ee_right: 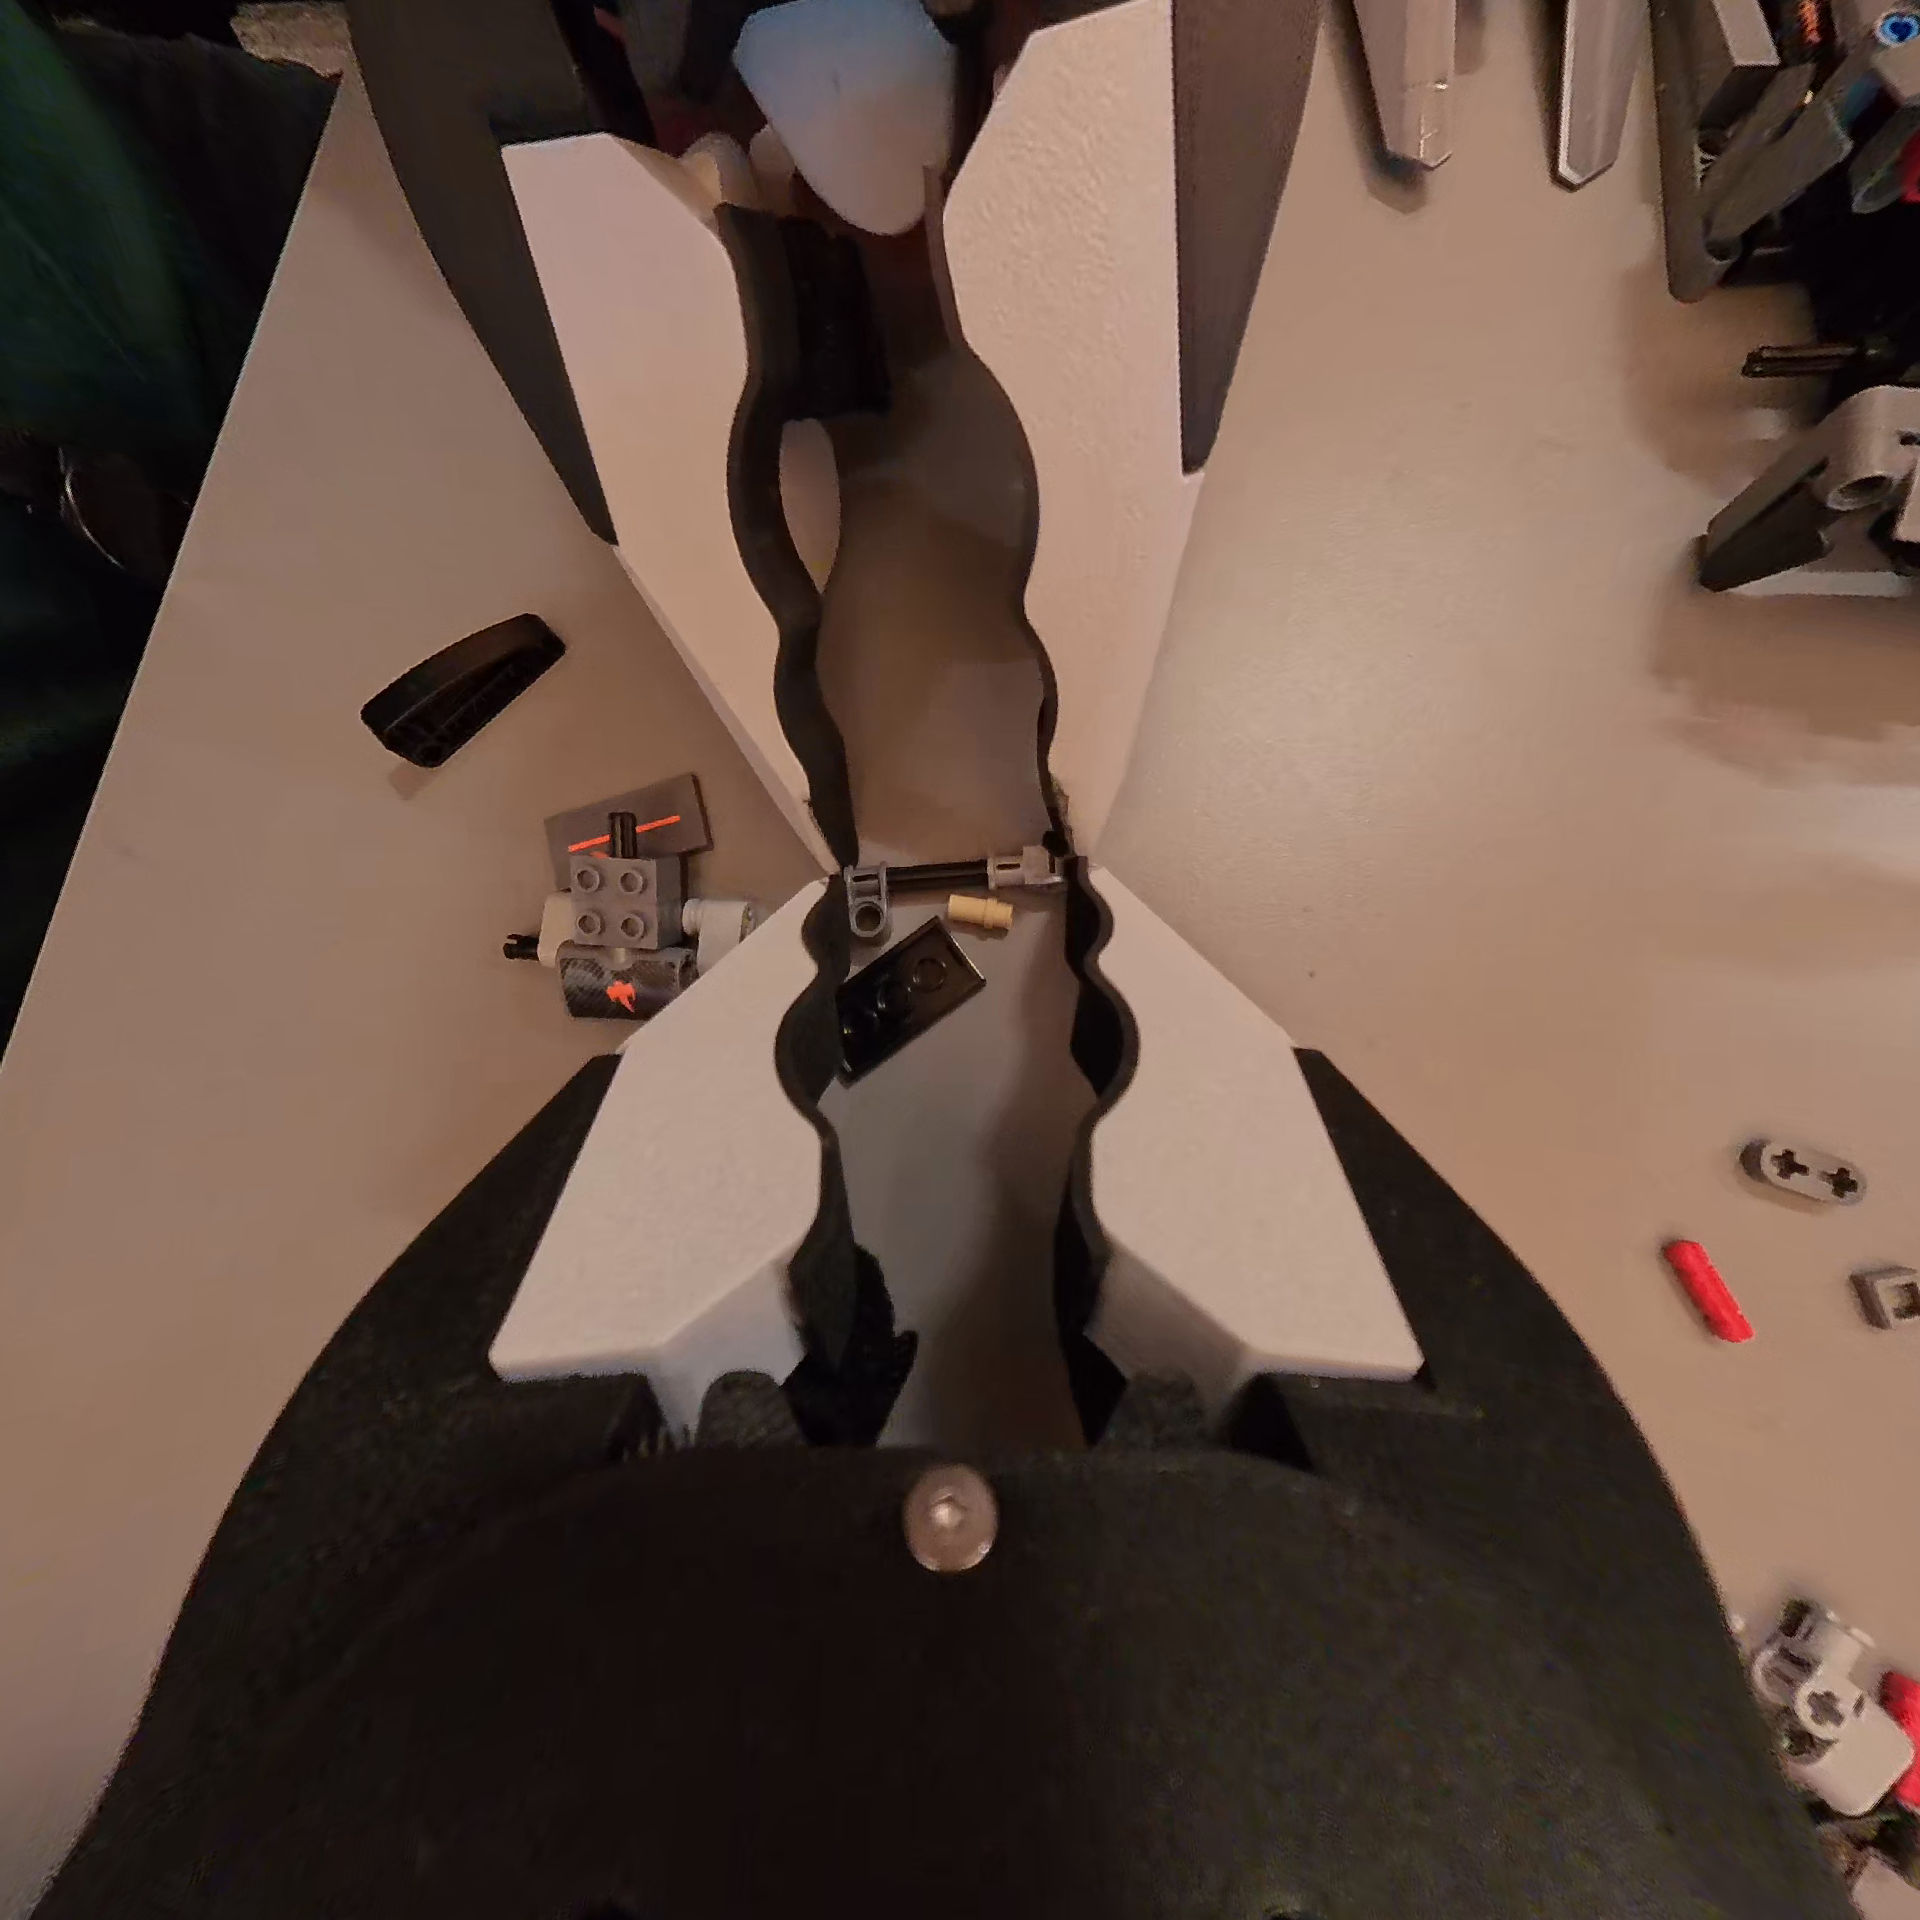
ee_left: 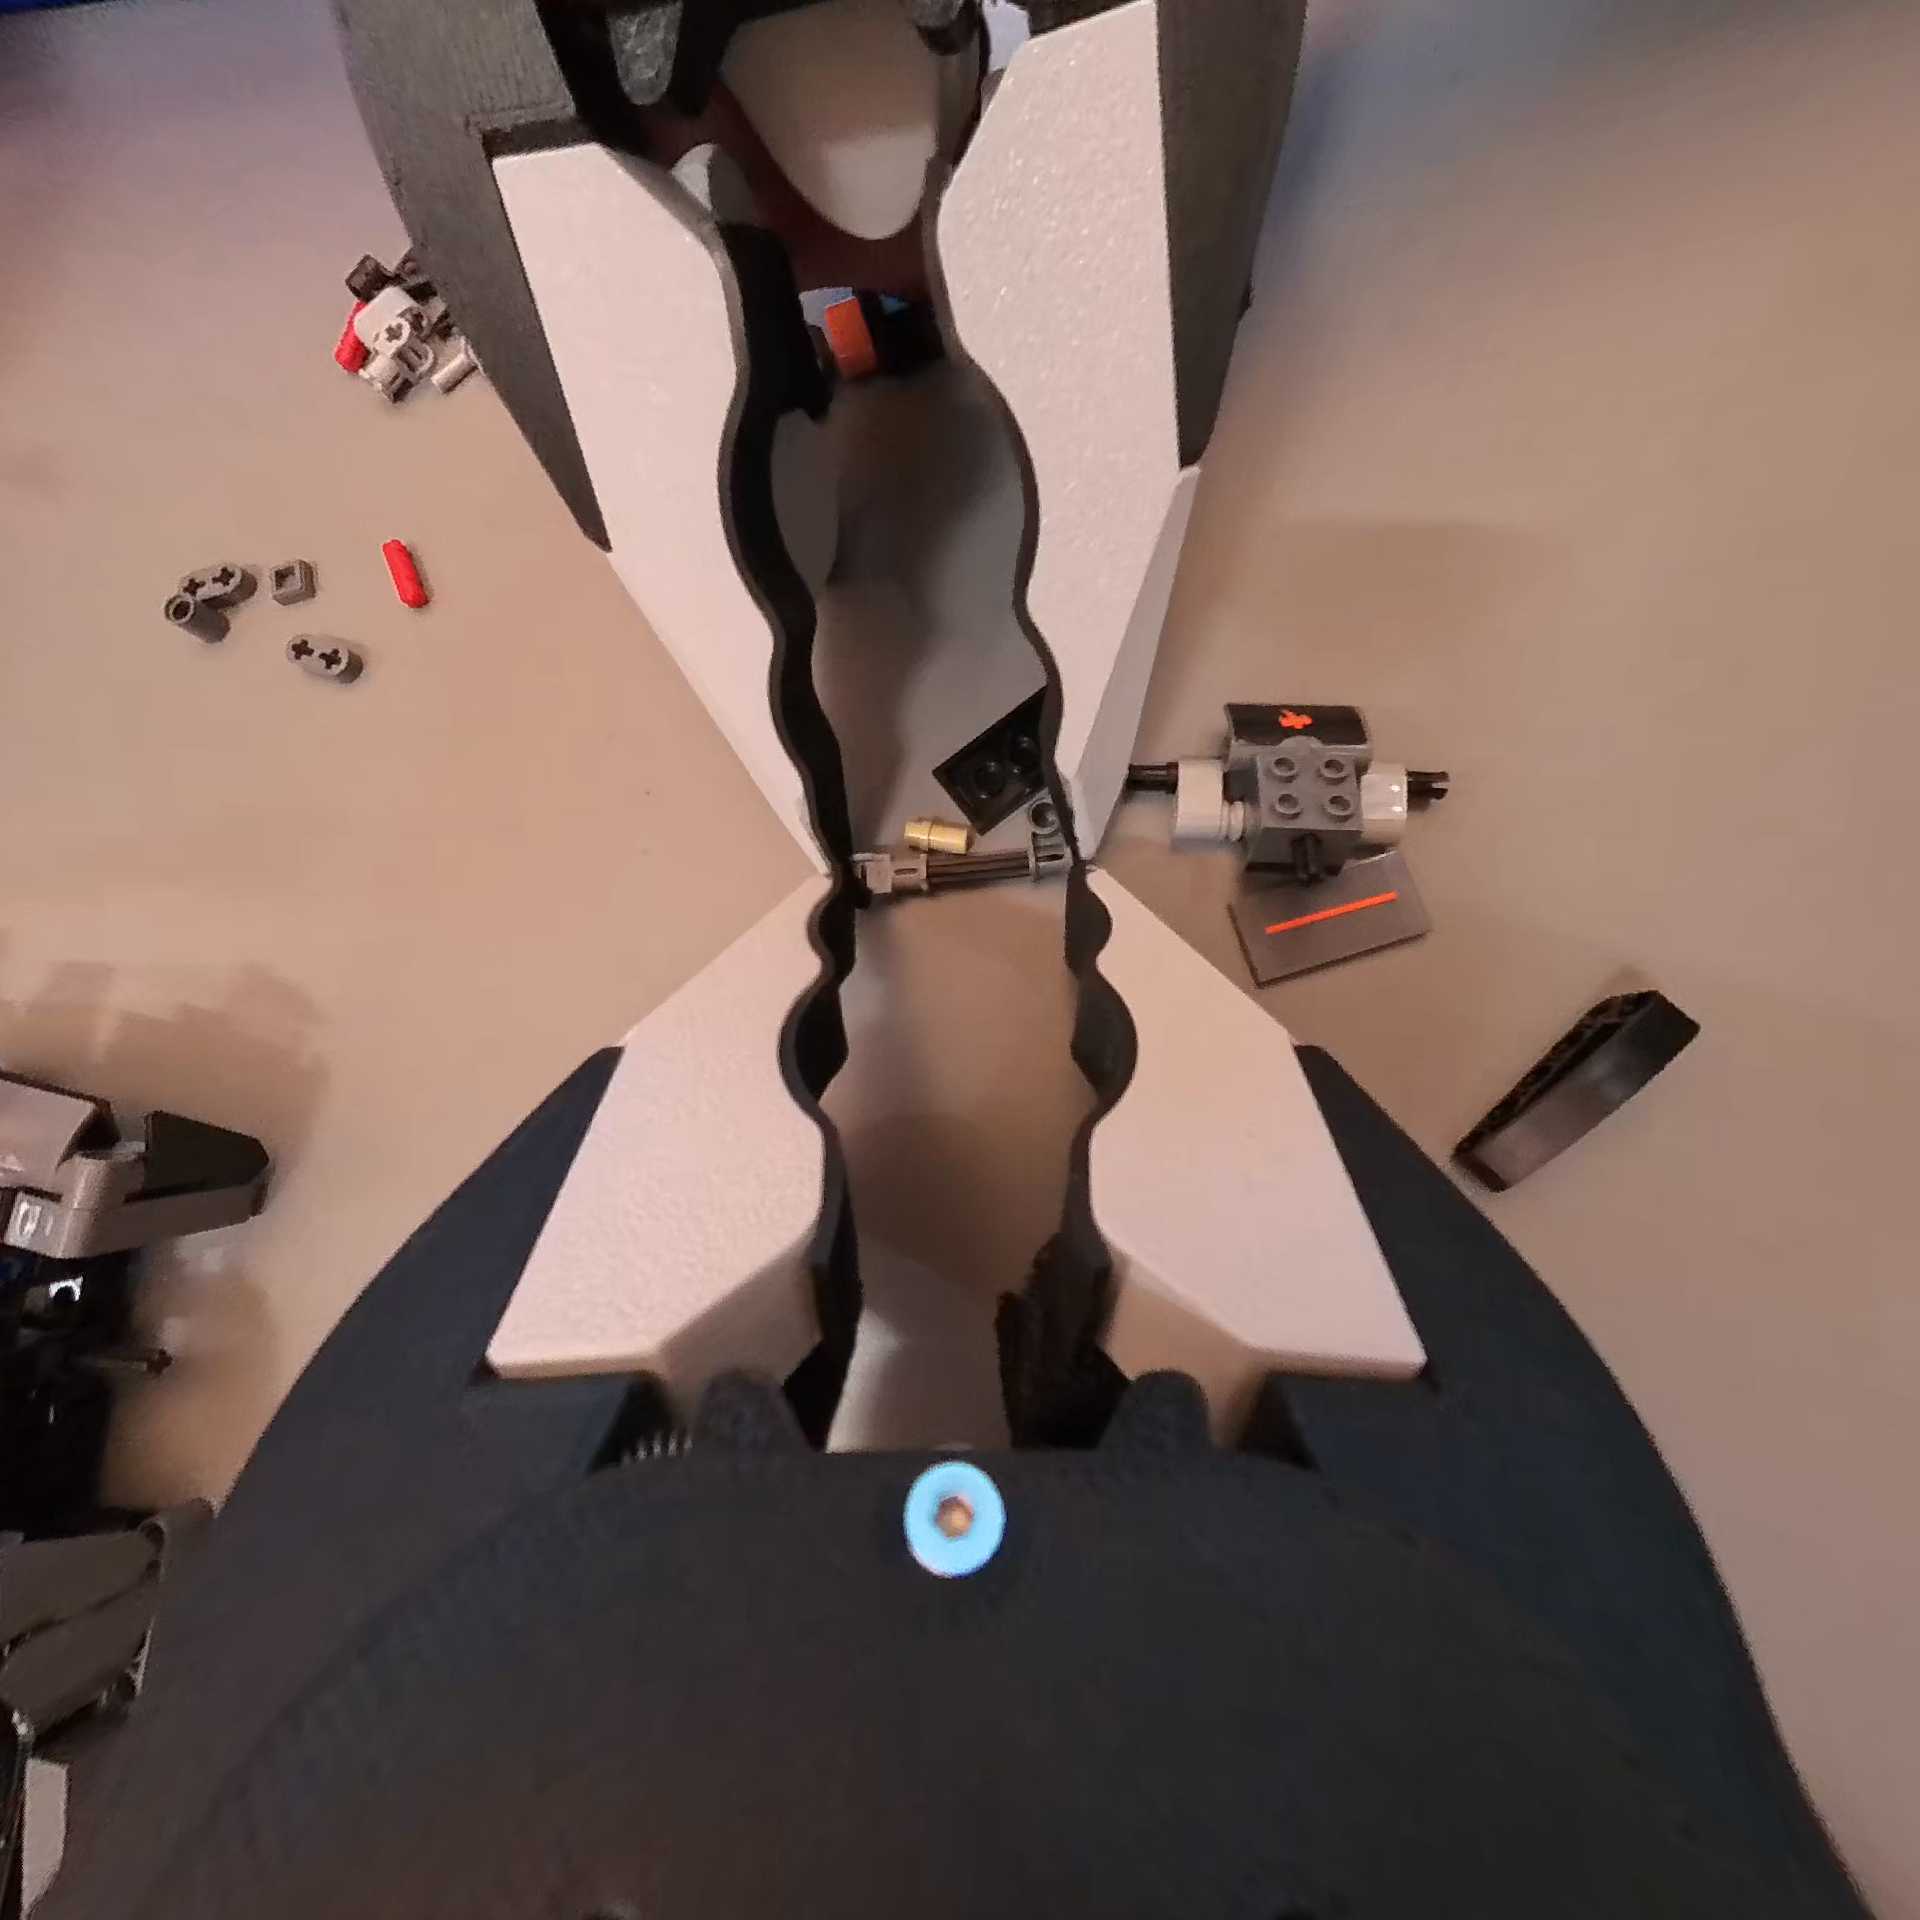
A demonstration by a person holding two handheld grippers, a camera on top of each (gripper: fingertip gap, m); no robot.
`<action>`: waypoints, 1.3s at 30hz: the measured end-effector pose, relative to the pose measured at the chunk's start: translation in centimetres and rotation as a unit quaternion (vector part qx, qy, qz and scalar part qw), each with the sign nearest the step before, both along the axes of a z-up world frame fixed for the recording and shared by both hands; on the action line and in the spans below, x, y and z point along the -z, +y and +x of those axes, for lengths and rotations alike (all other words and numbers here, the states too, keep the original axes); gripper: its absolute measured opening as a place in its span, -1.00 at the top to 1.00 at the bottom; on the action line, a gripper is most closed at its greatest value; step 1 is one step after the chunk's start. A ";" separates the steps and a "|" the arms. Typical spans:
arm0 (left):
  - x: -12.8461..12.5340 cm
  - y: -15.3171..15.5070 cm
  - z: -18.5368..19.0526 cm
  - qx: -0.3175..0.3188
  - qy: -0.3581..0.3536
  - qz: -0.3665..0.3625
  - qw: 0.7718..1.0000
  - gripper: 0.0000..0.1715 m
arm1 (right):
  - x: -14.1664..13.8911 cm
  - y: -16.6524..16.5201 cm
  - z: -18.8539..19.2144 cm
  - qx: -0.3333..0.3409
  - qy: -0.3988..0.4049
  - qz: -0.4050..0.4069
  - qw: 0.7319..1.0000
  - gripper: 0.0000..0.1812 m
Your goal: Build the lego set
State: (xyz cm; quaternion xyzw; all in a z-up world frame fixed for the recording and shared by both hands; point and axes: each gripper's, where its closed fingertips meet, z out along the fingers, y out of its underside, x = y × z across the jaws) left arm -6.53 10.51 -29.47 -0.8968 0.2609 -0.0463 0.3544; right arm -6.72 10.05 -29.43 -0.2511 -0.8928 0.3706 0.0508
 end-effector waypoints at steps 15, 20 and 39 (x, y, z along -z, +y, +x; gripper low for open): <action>0.0 0.1 -0.1 0.009 0.010 0.000 1.000 0.62 | 0.0 0.1 0.0 -0.011 0.002 0.003 1.000 0.61; -0.1 0.0 -0.2 0.023 0.004 -0.003 1.000 0.62 | 0.0 0.0 0.0 -0.008 -0.004 -0.003 1.000 0.60; -0.1 0.2 -0.3 0.018 -0.014 -0.005 1.000 0.67 | 0.0 0.2 0.1 -0.031 -0.003 -0.012 0.999 0.60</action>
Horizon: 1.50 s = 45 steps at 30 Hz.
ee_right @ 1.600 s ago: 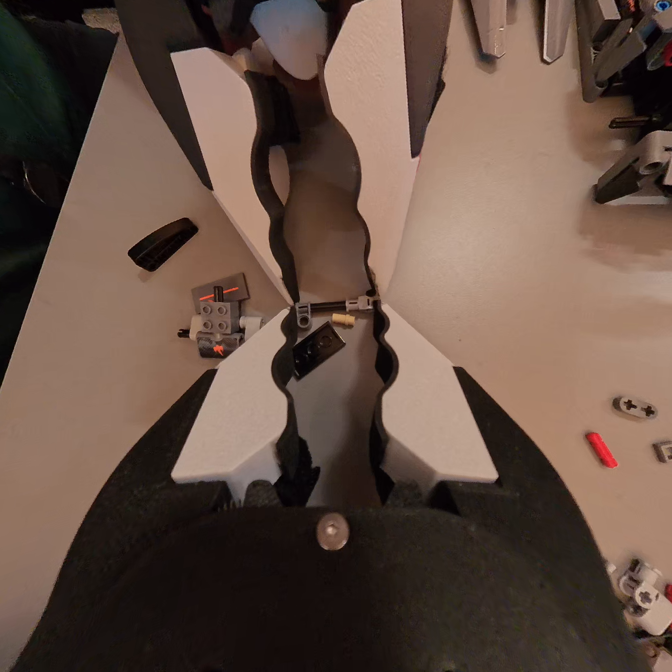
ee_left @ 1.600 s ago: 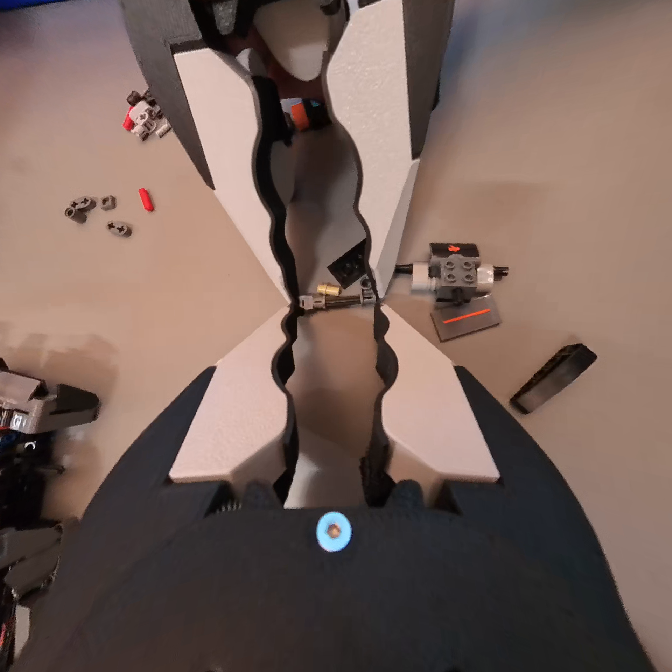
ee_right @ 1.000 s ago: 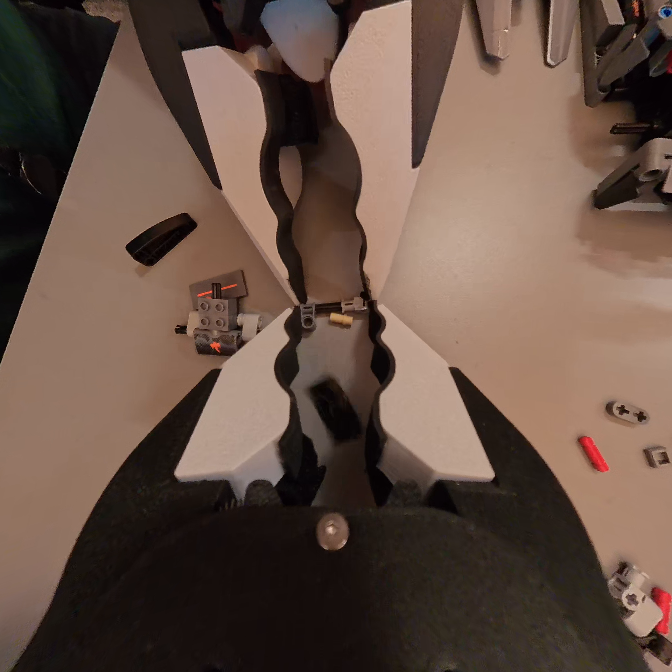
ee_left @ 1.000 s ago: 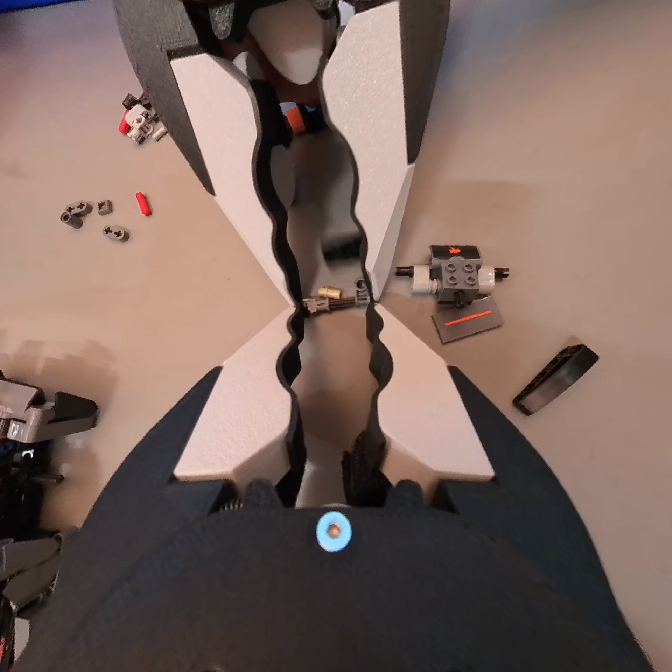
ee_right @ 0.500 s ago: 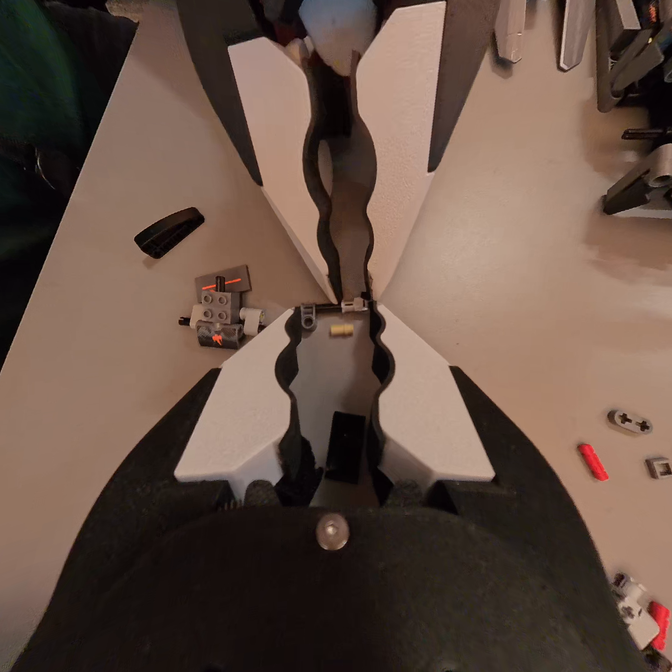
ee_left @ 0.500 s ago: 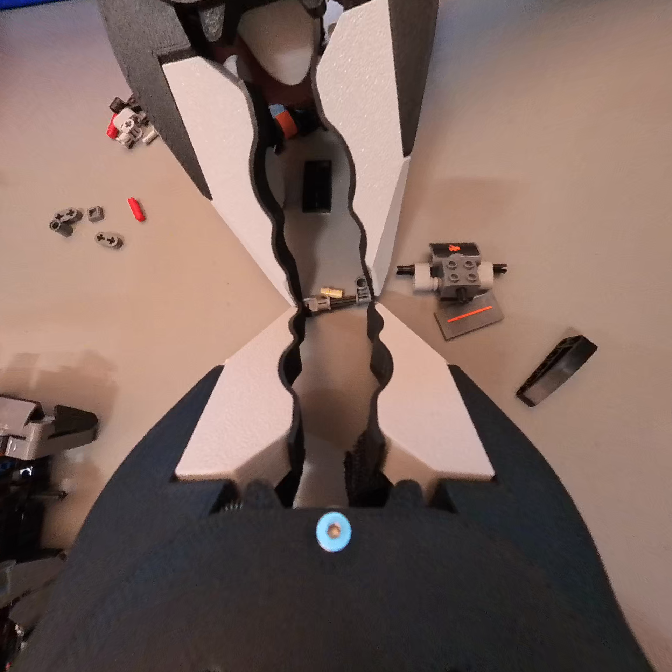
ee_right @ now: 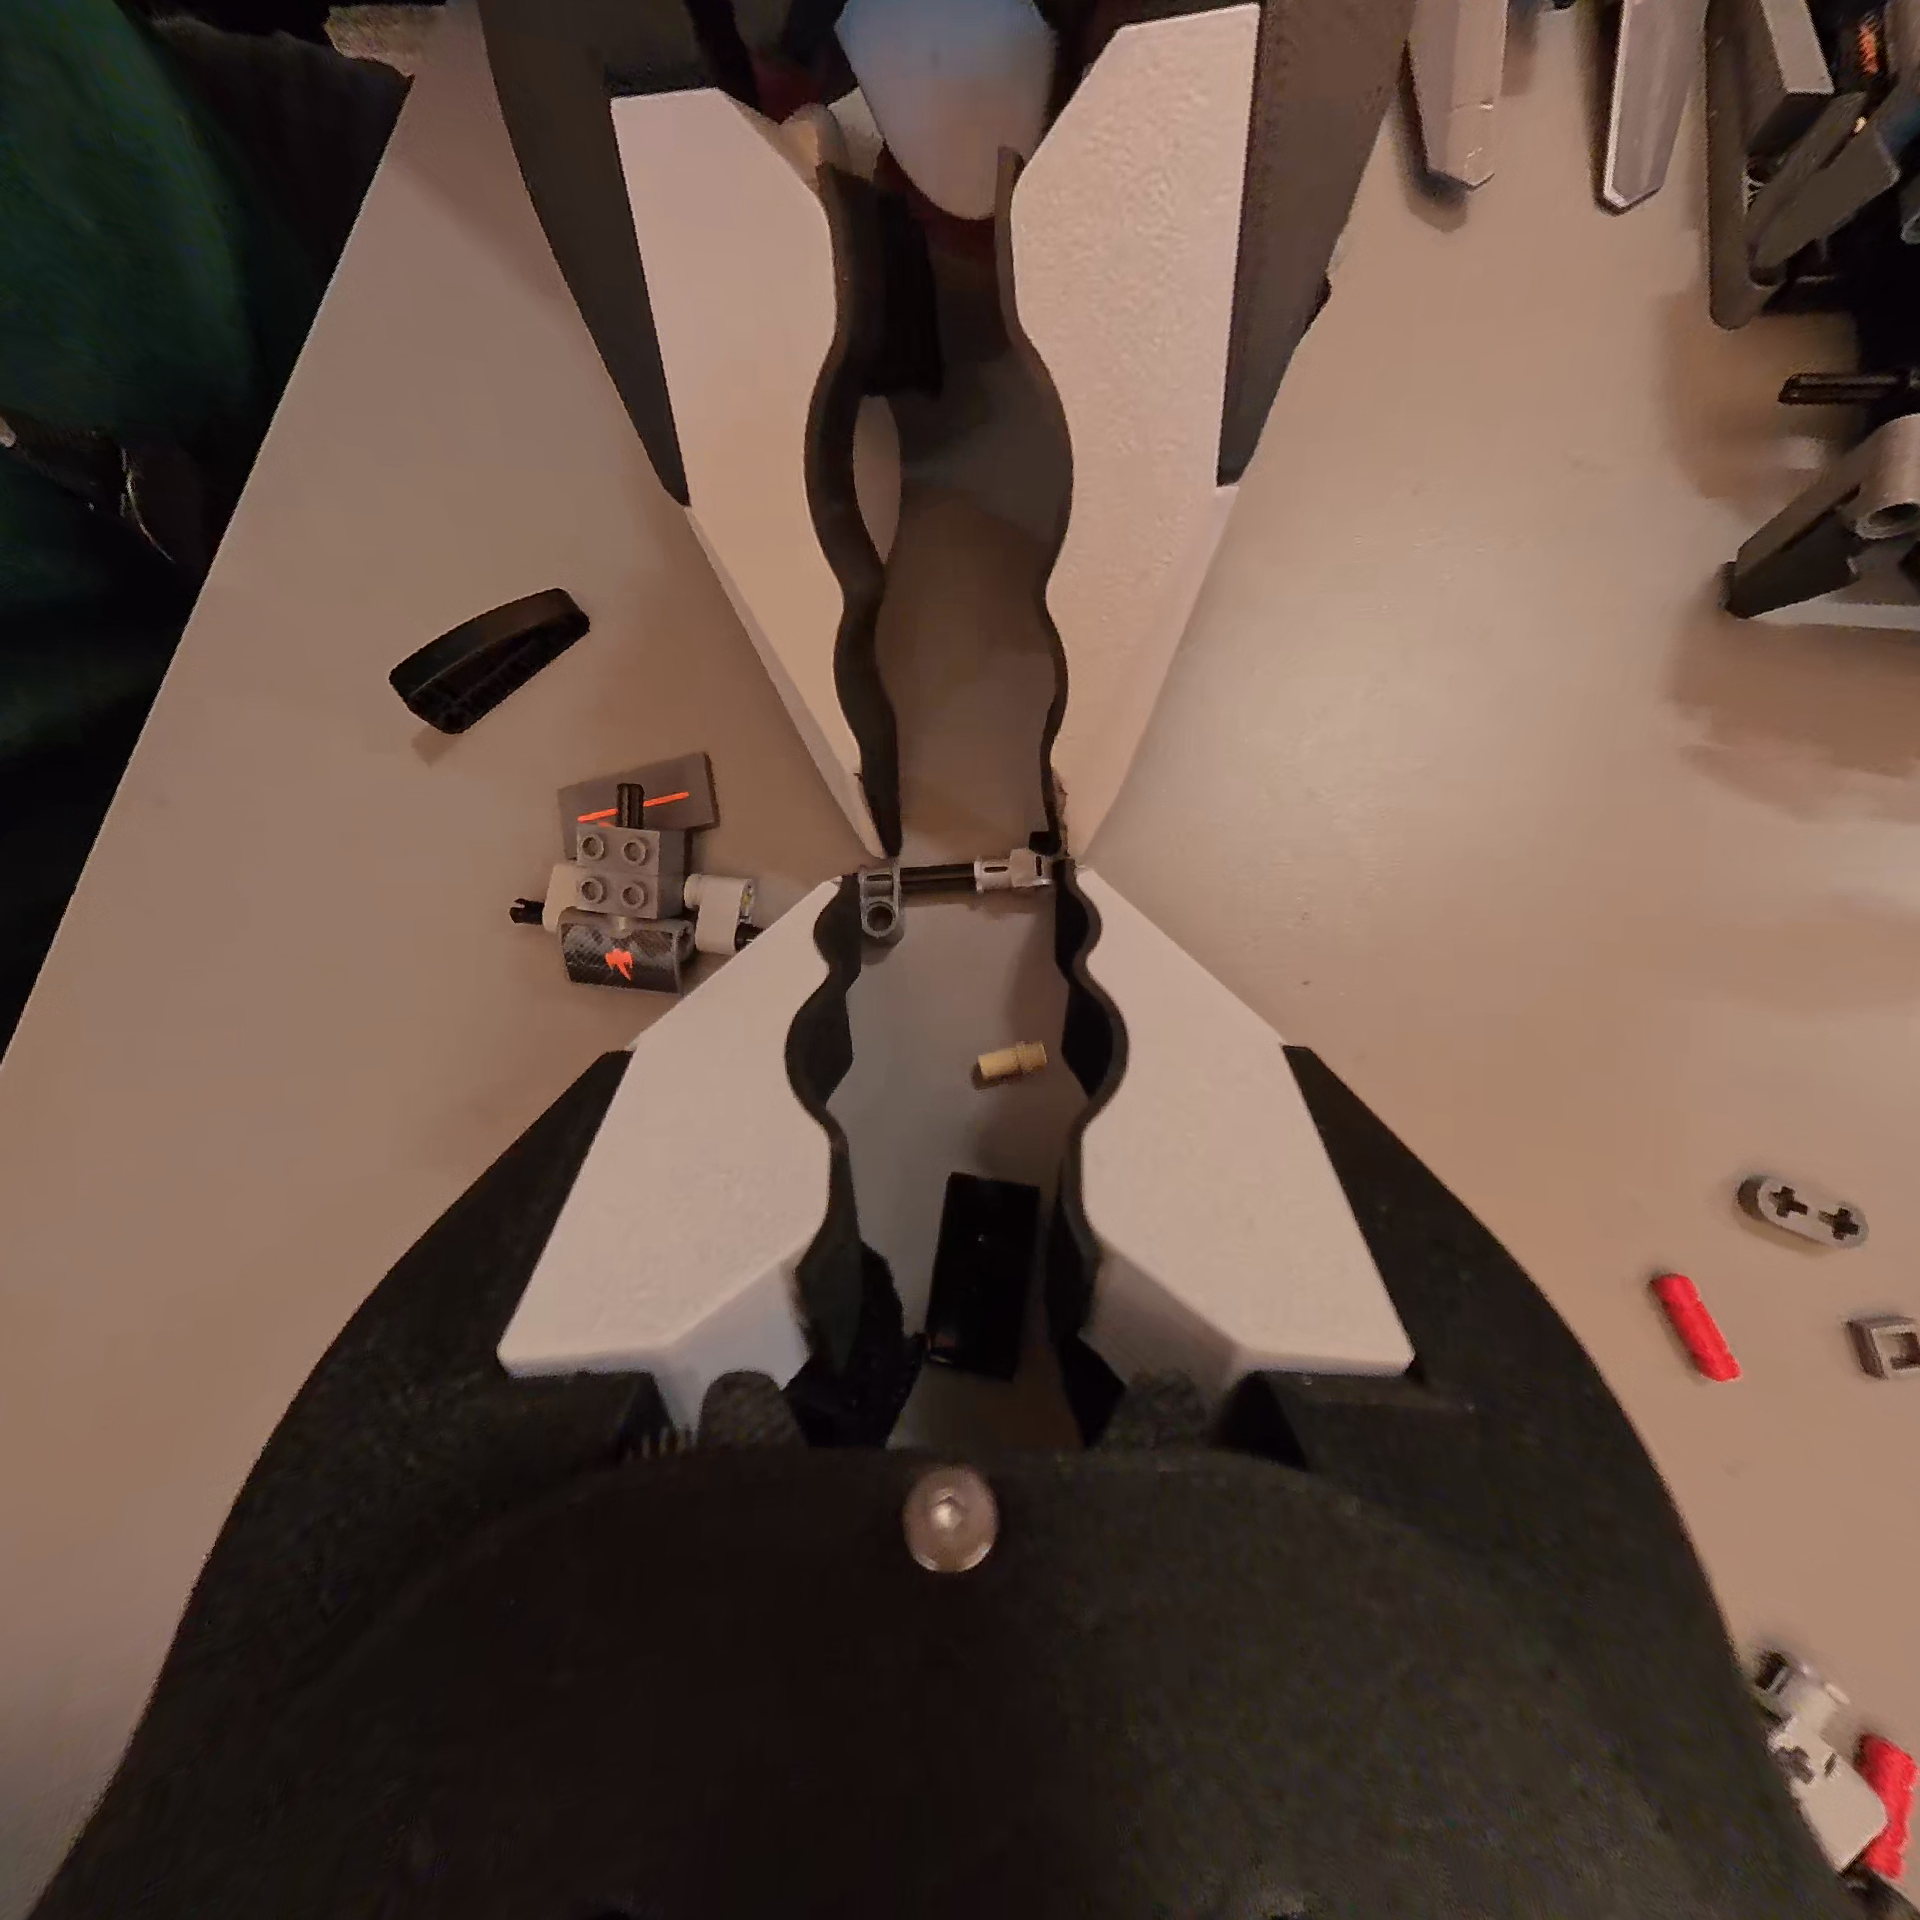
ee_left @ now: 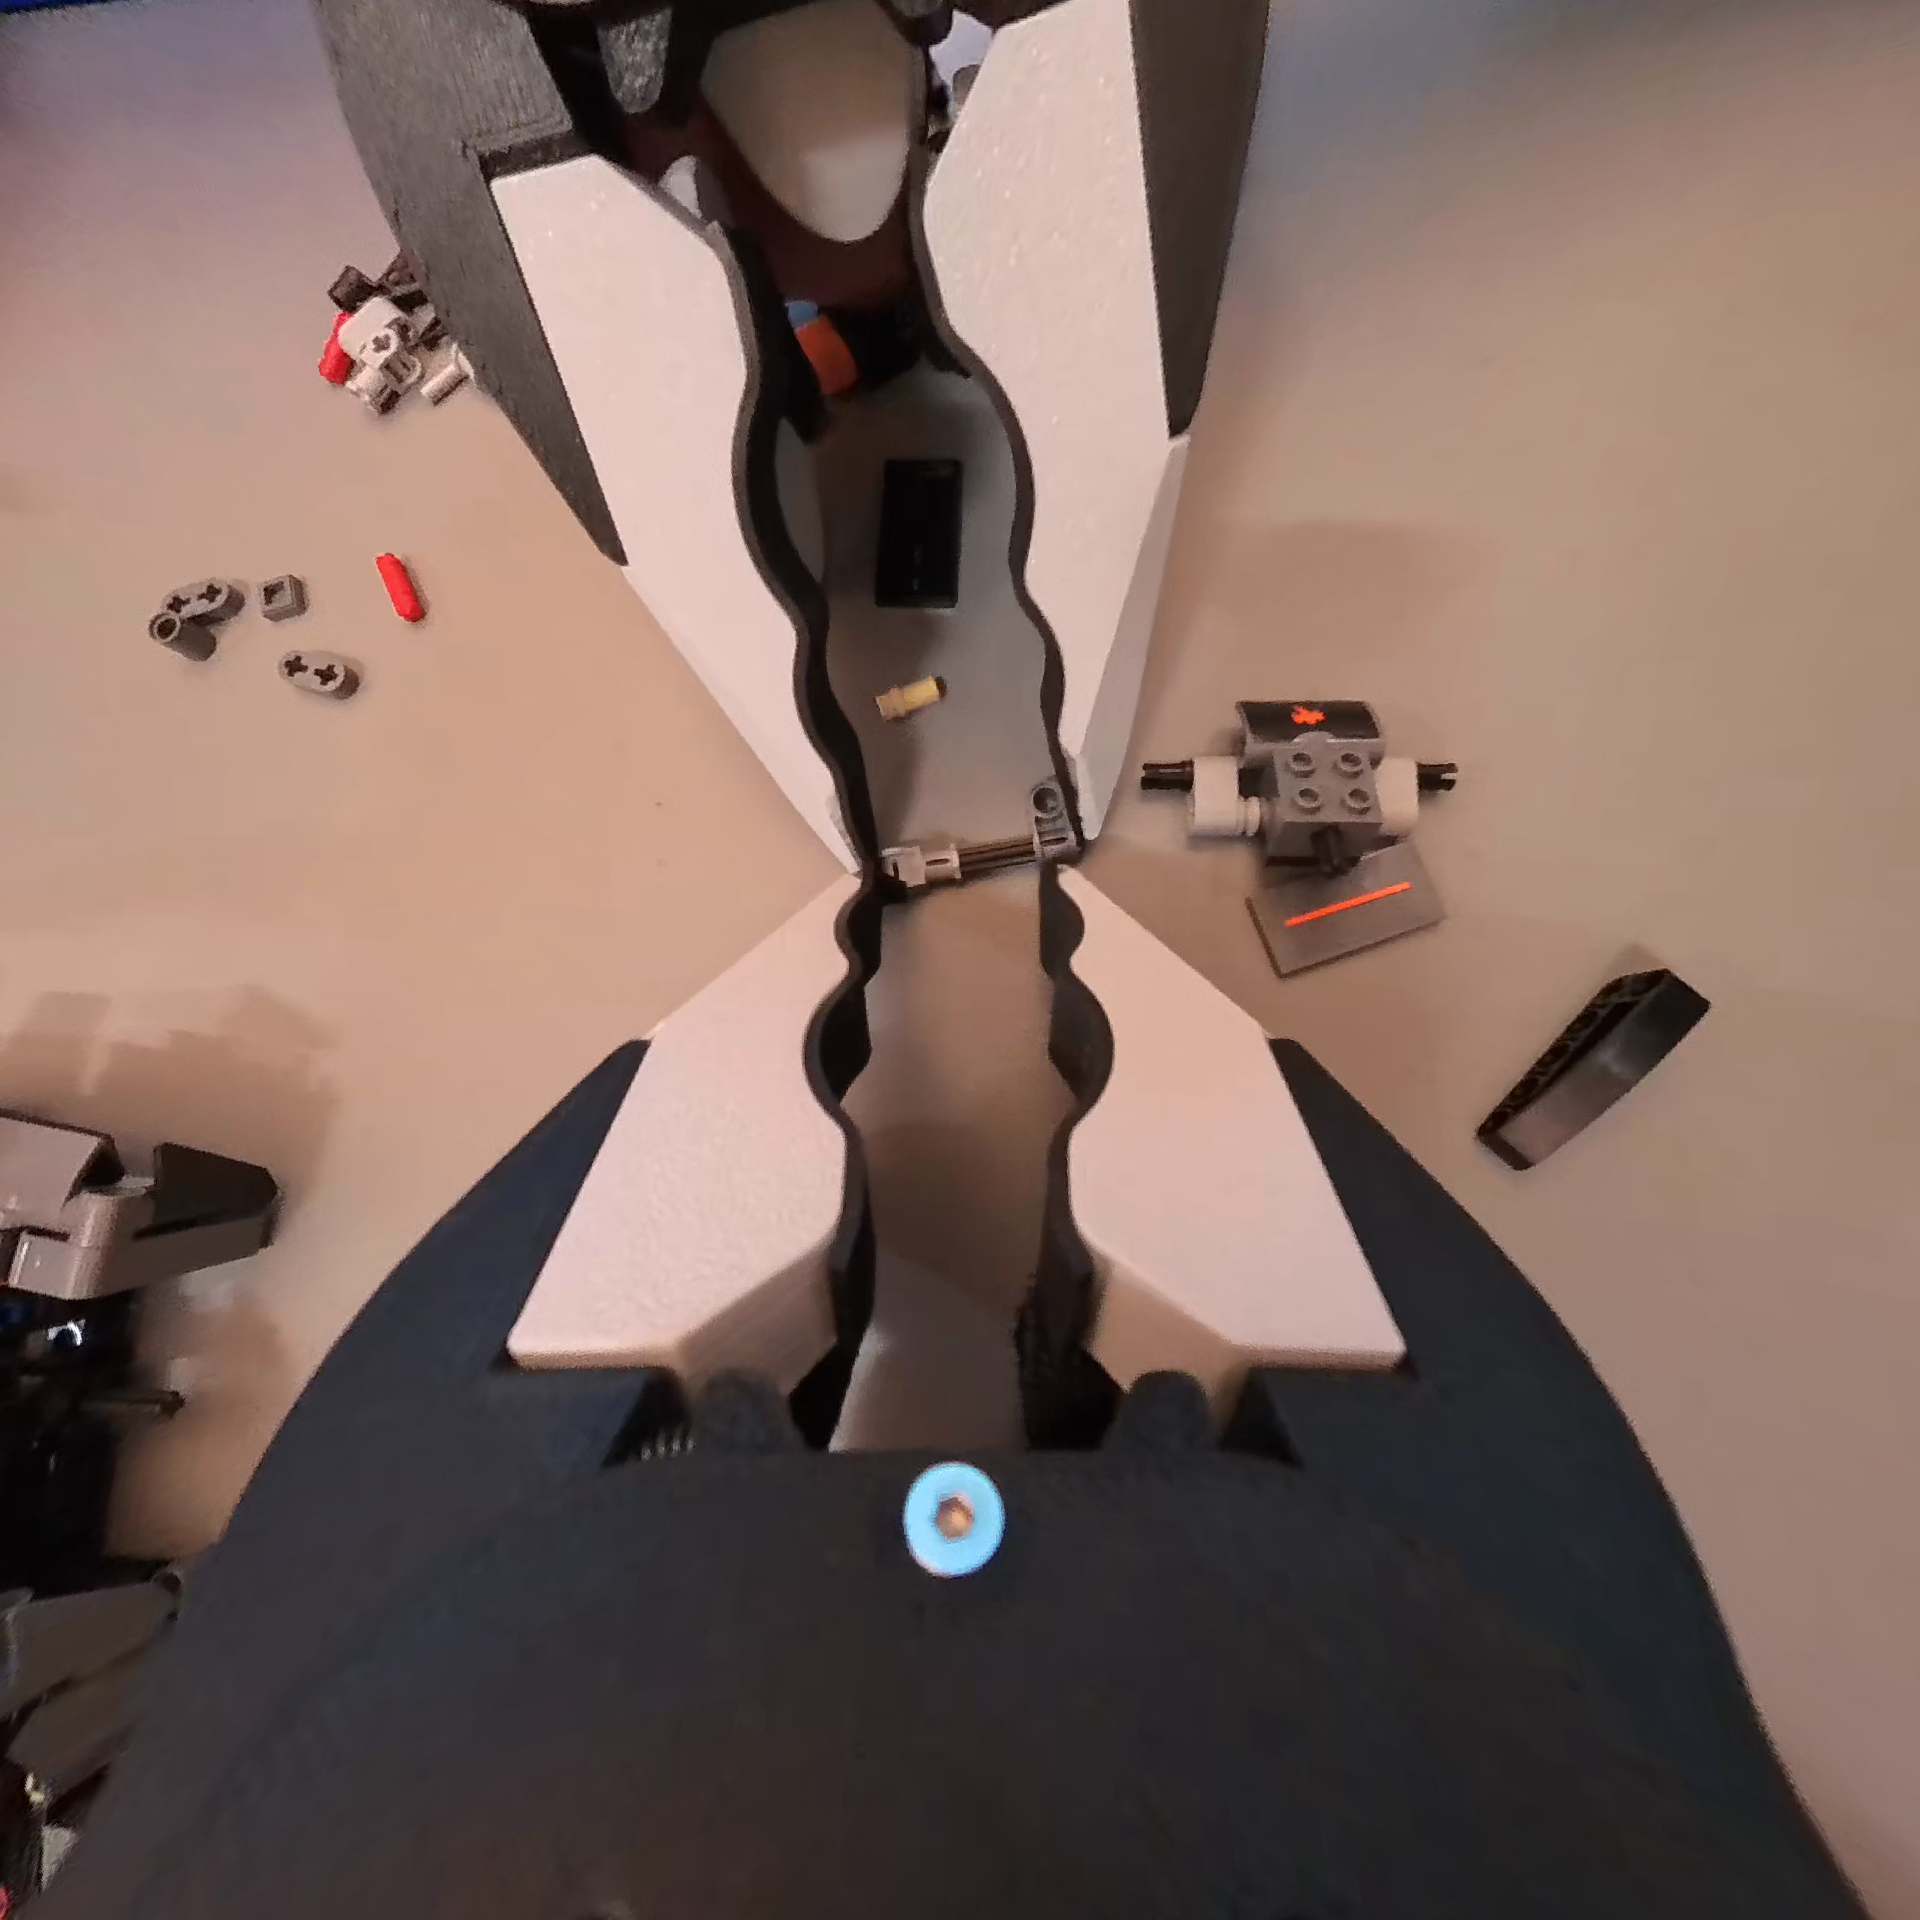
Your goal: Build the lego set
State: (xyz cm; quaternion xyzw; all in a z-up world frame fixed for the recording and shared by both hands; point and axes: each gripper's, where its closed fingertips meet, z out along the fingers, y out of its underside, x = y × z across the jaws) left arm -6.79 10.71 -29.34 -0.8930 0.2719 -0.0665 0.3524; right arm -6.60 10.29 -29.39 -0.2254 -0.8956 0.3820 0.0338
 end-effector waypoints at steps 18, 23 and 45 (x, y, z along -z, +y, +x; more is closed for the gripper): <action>0.1 0.1 0.0 -0.026 0.004 0.020 0.999 0.70 | 0.0 0.0 0.0 -0.005 0.008 0.002 1.000 0.61; 0.0 0.5 -0.3 -0.031 0.010 0.025 0.999 0.86 | 0.0 0.0 0.2 -0.007 -0.004 -0.006 1.000 0.61; -0.2 0.0 -0.2 -0.025 -0.016 0.016 0.999 0.68 | -0.3 0.6 0.0 0.007 -0.009 0.006 1.000 0.54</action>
